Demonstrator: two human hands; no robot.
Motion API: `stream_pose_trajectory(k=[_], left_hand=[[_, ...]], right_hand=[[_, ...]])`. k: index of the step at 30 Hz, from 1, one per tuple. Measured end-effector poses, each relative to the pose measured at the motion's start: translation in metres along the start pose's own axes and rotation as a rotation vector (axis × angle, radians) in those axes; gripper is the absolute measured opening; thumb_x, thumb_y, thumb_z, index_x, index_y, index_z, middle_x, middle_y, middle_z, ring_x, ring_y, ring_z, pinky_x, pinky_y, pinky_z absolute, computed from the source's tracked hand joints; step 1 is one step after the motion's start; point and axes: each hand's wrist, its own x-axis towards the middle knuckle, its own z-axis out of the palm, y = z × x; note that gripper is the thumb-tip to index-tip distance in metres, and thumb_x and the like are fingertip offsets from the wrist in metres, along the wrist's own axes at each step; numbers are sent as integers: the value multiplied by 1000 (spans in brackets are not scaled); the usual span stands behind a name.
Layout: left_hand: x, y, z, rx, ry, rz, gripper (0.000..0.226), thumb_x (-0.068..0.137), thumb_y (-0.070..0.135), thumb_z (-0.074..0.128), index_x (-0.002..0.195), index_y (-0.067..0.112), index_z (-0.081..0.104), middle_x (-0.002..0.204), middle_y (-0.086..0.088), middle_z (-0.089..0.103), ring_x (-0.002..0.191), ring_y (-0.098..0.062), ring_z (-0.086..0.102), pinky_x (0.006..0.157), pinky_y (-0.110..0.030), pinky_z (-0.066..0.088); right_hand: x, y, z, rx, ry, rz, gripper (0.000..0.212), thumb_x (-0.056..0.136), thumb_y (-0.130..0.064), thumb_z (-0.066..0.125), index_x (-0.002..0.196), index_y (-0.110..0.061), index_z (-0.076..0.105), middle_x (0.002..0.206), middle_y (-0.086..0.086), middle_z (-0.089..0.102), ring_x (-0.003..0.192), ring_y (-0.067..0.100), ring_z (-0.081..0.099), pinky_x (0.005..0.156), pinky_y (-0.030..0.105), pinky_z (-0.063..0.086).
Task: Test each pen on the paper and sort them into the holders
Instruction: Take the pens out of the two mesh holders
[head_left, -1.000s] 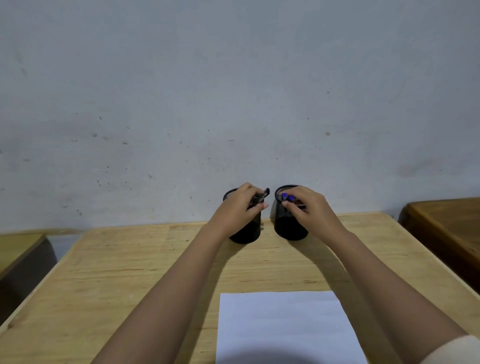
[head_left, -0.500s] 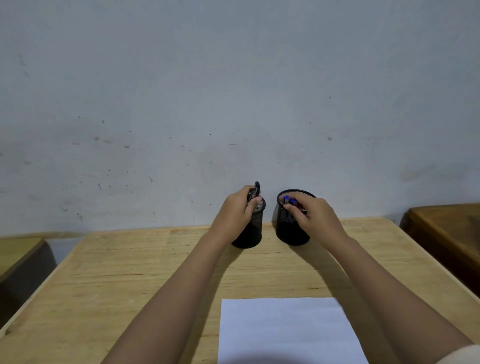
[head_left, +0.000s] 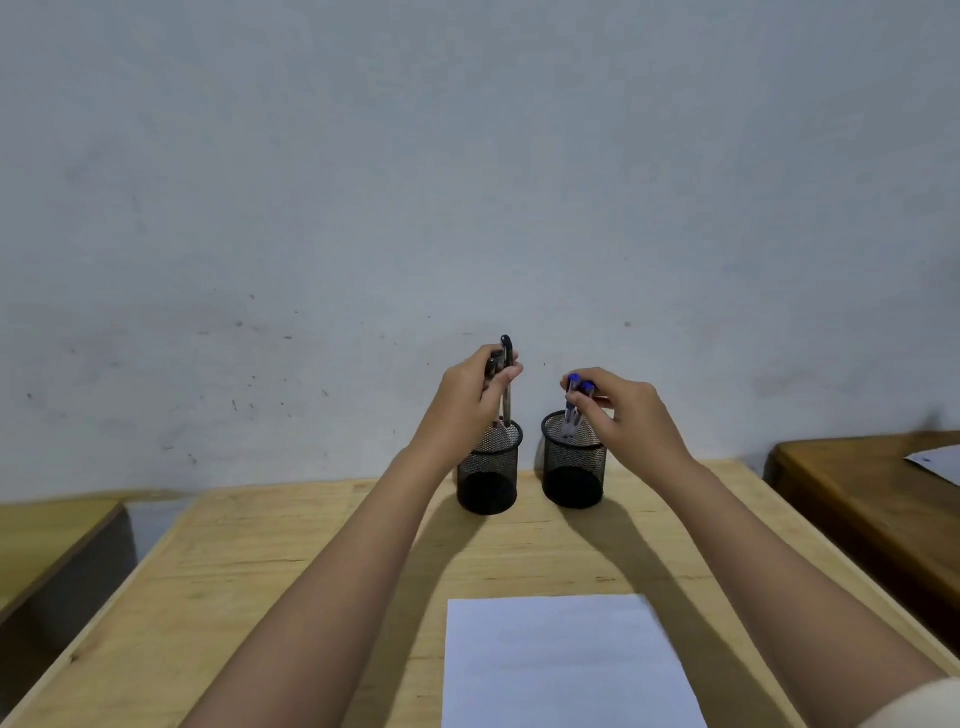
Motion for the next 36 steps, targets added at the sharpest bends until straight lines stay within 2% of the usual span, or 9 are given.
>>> stream_pose_trajectory(k=[3,7,10,12,14,20,24,33,36], left_hand=[[-14,19,-12,3,-14,19,23,95,22,52,113,8,58,108,-9,69,102,-19,64,82,-34,50],[-44,38,-26,0,-83,18,20,95,21,51,112,12,57,108,-2,67,101,-11,63,85,-23,49],[-66,26,-30,183,-256,23,10,97,21,49,102,14,55,88,7,65,77,2,60,66,-12,43],[-81,9,-30,309,-362,-7,8,97,23,48,95,16,51,79,-2,62,66,-14,60,63,-26,44],[-91,-10,-28,388,-444,-56,11,96,24,50,101,16,54,87,-9,62,75,-29,58,67,-35,43],[-104,-49,-12,436,-559,-122,25,94,21,51,117,13,58,105,-7,66,91,-23,59,79,-37,46],[-100,-67,3,433,-606,-128,22,94,22,51,111,11,60,101,-7,64,86,-23,56,71,-34,43],[-91,-95,16,419,-632,-95,31,89,30,60,117,16,59,111,0,58,100,-14,53,83,-25,41],[-94,-100,16,413,-653,-124,44,86,40,62,123,18,55,117,4,52,105,-14,52,90,-30,44]], right_hand=[[-10,-20,-16,17,25,-36,16,89,-22,58,104,-22,64,90,0,71,90,17,69,82,46,54],[-37,-44,-33,-4,33,-103,15,89,-21,58,103,-19,64,88,-1,70,86,19,69,80,45,55],[-61,-46,-36,-164,-51,-120,14,90,-24,55,102,-20,62,84,1,70,80,23,66,71,39,52],[-76,-36,-31,-325,-158,-101,13,92,-26,52,100,-20,60,83,3,68,77,26,61,65,35,46],[-87,-22,-21,-465,-276,-84,16,93,-25,49,102,-18,60,91,5,68,81,27,60,65,35,43],[-92,23,17,-411,-527,-9,21,89,-14,52,103,-13,66,96,12,66,86,28,59,73,37,48],[-86,43,31,-312,-523,62,14,85,-22,61,96,-19,69,95,6,66,86,17,55,69,24,44],[-81,62,43,-287,-494,57,26,88,-30,59,111,-20,63,107,-3,64,97,13,53,82,23,41],[-85,62,44,-285,-498,70,35,88,-32,59,120,-19,57,113,-2,61,103,14,51,89,24,42]])
